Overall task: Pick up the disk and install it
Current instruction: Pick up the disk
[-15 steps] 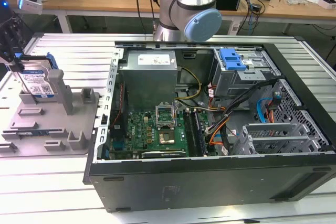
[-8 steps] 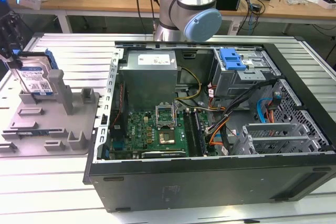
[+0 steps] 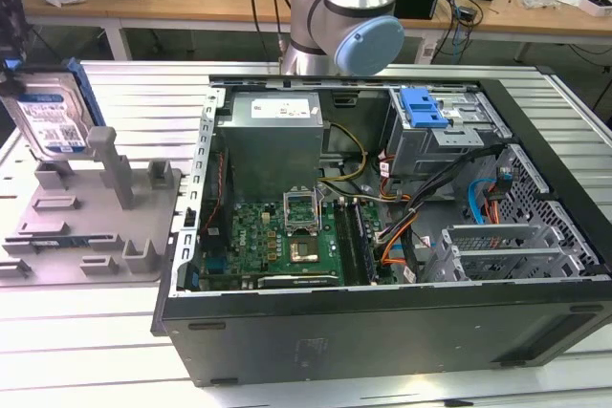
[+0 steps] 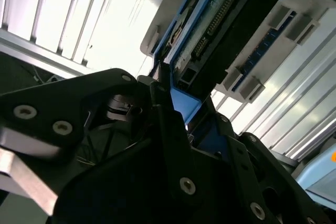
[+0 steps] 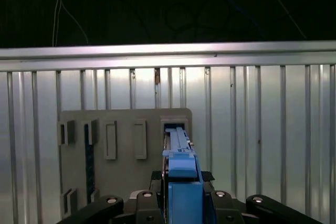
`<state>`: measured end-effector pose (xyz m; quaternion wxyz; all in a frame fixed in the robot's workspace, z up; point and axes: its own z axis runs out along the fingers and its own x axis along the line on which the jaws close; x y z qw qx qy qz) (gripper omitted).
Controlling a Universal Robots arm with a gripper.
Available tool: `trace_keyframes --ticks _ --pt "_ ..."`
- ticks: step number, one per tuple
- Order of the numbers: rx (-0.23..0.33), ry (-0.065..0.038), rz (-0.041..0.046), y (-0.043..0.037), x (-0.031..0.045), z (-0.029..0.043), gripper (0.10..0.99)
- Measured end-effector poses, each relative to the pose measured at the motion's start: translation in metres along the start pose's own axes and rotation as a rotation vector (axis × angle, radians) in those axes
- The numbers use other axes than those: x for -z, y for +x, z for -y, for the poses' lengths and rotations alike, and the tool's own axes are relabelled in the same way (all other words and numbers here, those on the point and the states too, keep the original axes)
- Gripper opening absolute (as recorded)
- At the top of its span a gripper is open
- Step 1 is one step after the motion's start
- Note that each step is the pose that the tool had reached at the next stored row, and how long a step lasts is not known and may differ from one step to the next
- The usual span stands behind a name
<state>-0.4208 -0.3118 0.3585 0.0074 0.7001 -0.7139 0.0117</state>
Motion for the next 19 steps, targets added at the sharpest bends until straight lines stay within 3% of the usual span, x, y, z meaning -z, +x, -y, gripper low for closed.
trace_keyframes --ticks 4,6,16,18,19 --pt "0.0 0.0 0.0 0.0005 0.0199 0.0001 0.365" --pt "0.0 0.0 0.0 0.0011 0.0395 0.0003 0.365" --pt "0.0 0.0 0.0 0.0026 0.0959 0.0007 0.365" --pt "0.0 0.0 0.0001 0.0032 0.1158 0.0009 0.365" --pt "0.0 0.0 0.0 0.0033 0.1217 0.001 0.365"
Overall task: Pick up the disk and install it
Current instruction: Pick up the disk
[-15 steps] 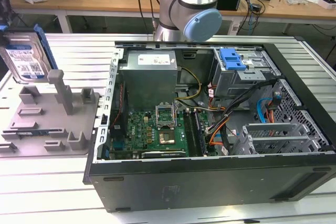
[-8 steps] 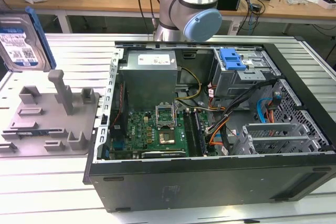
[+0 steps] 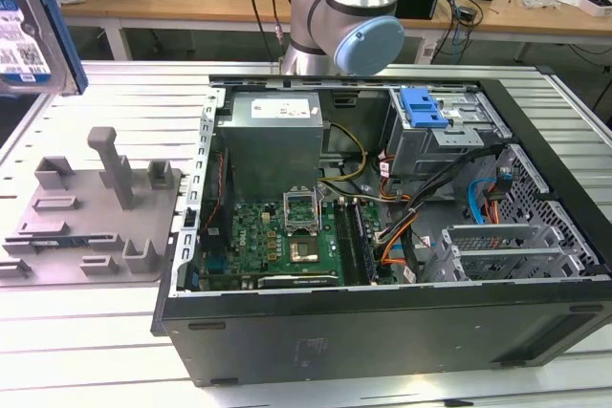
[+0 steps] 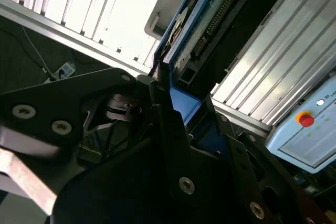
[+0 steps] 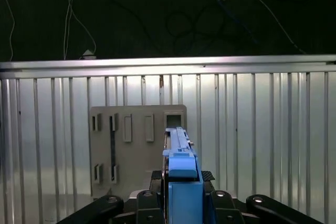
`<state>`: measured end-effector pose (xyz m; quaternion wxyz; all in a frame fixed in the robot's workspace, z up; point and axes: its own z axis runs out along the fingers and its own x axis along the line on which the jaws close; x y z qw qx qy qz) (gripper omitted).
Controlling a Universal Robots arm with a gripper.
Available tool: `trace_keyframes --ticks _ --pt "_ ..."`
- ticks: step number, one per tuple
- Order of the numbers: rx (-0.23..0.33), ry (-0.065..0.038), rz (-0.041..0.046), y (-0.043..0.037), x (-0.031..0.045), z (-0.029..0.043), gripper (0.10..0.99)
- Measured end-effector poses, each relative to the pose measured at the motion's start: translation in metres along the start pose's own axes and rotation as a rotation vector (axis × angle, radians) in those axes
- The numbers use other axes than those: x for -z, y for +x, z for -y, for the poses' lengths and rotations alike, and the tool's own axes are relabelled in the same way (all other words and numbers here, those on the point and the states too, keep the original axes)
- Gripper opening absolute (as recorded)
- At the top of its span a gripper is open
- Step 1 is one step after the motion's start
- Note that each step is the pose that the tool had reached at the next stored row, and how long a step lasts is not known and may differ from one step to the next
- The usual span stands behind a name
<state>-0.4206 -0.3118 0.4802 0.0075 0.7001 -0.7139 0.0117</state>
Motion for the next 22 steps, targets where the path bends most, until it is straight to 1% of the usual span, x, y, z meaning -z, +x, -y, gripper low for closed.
trace_keyframes --ticks 6,7,13,15,18,19,20,21,22 --pt "0.0 0.0 0.0001 0.0007 0.0285 0.0026 0.365" --pt "0.0 0.0 0.0002 0.0007 0.0304 0.0027 0.365" --pt "0.0 0.0 -0.0005 0.0011 0.0306 0.0031 0.365" --pt "0.0 -0.002 -0.0006 0.0068 0.0303 0.013 0.365" --pt "0.0 -0.006 -0.0006 0.0135 0.03 0.0252 0.365" --pt "0.0 -0.008 -0.0007 0.0169 0.0299 0.0308 0.365" --pt "0.0 -0.011 -0.0007 0.0232 0.0297 0.0418 0.365" --pt "0.001 -0.012 -0.0007 0.0269 0.0295 0.048 0.365" --pt "0.0 -0.014 -0.0008 0.0292 0.0295 0.052 0.365"
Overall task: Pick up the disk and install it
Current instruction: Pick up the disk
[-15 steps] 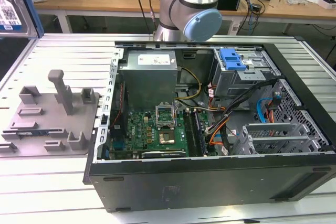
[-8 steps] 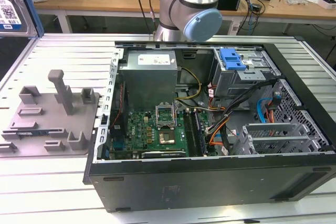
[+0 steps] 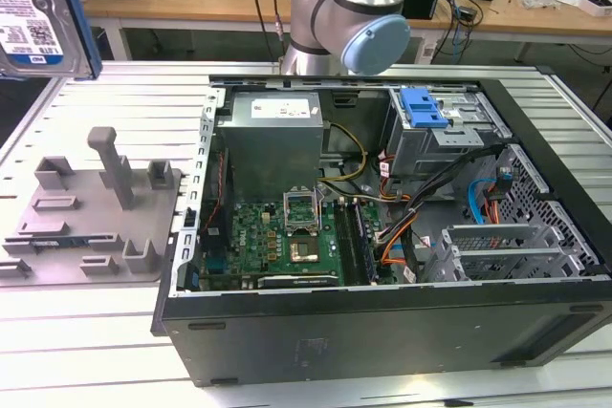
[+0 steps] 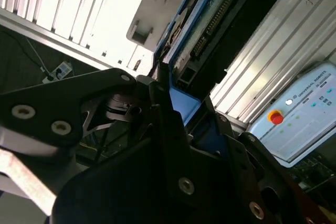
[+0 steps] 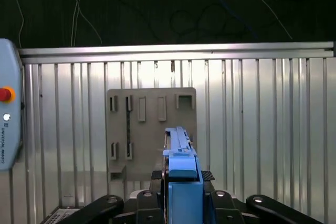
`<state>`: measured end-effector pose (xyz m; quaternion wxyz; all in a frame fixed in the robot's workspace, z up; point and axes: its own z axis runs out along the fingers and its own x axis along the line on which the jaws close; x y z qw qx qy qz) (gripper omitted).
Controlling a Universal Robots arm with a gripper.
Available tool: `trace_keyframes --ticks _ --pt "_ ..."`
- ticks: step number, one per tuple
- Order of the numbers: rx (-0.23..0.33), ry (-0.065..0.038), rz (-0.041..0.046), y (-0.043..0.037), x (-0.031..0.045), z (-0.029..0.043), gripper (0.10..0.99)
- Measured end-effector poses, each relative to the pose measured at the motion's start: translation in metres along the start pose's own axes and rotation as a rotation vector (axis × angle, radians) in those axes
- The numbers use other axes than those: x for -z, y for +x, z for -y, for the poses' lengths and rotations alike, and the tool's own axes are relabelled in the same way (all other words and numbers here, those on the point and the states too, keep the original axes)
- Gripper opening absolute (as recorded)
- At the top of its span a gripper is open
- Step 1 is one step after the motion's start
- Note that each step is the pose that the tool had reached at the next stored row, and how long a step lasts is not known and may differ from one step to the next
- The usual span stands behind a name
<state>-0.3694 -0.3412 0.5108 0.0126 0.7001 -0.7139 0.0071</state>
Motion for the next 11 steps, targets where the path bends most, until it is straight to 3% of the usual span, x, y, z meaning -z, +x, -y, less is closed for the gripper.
trace_keyframes --ticks 4,11 --pt "0.0 -0.006 0.0 0.0127 -0.0003 0.0216 0.365" --pt "0.001 -0.014 -0.0002 0.0302 -0.0005 0.0515 0.365"
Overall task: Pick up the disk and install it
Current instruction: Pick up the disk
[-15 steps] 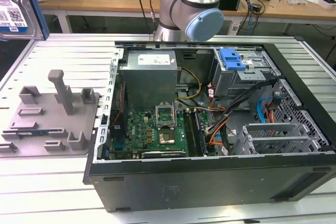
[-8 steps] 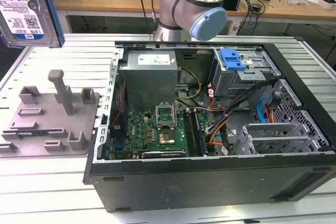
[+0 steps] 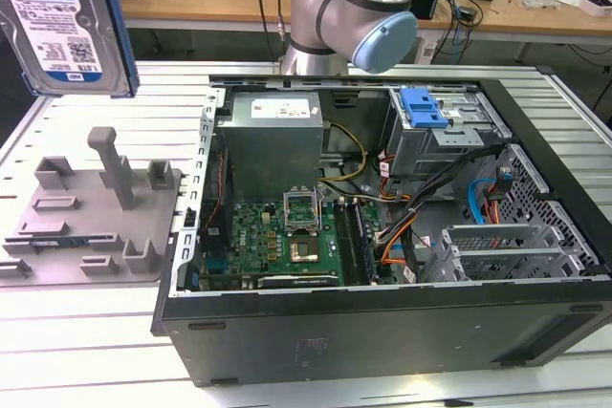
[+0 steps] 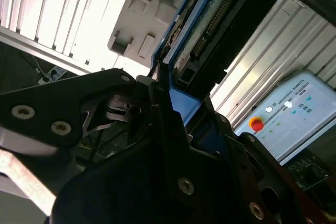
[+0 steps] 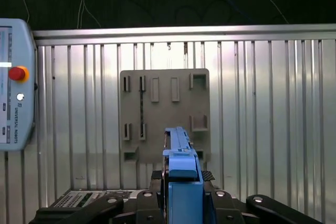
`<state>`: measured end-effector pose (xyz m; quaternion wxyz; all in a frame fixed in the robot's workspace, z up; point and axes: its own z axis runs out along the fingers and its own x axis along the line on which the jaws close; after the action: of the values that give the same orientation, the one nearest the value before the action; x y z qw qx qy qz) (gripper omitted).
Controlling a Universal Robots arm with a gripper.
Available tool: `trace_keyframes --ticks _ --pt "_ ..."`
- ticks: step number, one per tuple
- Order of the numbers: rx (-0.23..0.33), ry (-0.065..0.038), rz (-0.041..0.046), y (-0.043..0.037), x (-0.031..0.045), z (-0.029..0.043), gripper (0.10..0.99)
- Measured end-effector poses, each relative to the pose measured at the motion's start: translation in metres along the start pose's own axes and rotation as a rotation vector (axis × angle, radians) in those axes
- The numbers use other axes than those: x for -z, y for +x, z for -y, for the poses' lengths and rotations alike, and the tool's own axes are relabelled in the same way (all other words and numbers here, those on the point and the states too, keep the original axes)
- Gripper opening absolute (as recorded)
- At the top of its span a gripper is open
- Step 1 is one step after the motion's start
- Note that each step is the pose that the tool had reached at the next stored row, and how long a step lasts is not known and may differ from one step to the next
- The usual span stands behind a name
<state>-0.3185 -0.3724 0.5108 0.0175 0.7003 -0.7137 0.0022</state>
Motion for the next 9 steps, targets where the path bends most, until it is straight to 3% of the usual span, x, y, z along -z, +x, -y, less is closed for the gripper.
trace_keyframes --ticks 9 --pt "0.0 -0.01 -0.0001 0.0252 0.0002 0.0444 0.365"
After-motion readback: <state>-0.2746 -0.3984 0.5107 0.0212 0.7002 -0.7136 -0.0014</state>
